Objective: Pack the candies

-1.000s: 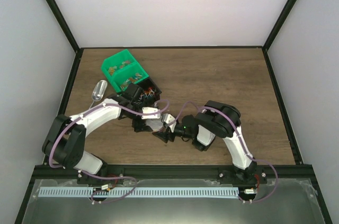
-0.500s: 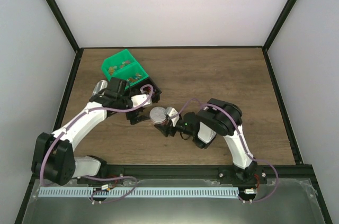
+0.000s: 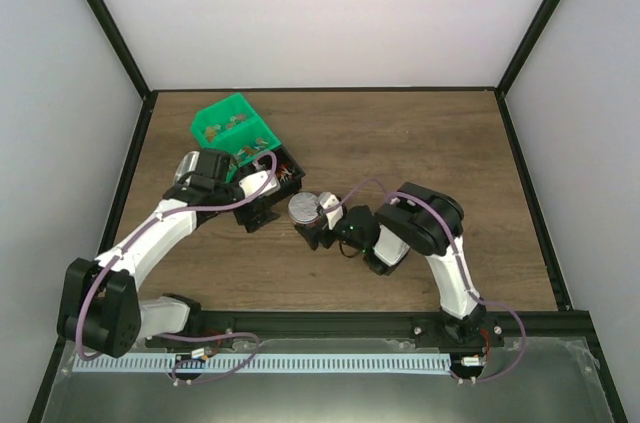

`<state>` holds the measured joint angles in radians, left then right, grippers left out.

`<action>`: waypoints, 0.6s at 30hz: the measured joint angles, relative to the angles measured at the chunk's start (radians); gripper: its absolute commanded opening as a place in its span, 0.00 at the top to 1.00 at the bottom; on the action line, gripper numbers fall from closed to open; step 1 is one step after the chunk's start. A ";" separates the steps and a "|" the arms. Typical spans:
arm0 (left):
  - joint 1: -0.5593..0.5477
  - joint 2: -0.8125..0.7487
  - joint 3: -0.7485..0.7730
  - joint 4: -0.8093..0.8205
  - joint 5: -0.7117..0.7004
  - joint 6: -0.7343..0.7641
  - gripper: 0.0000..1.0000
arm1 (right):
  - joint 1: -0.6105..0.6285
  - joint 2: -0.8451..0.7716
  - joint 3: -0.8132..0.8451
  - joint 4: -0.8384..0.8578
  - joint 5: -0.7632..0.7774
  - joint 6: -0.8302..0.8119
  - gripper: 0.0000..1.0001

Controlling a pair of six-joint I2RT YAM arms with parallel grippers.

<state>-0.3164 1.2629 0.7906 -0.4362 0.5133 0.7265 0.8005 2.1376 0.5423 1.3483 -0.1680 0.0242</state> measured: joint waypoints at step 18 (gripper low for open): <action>0.008 -0.092 0.000 0.012 -0.010 -0.082 0.00 | 0.040 -0.256 0.003 -0.484 -0.026 0.126 0.00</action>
<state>-0.3080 1.1709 0.7906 -0.4240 0.5034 0.6445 0.8402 1.8820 0.5449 0.8646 -0.1940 0.1505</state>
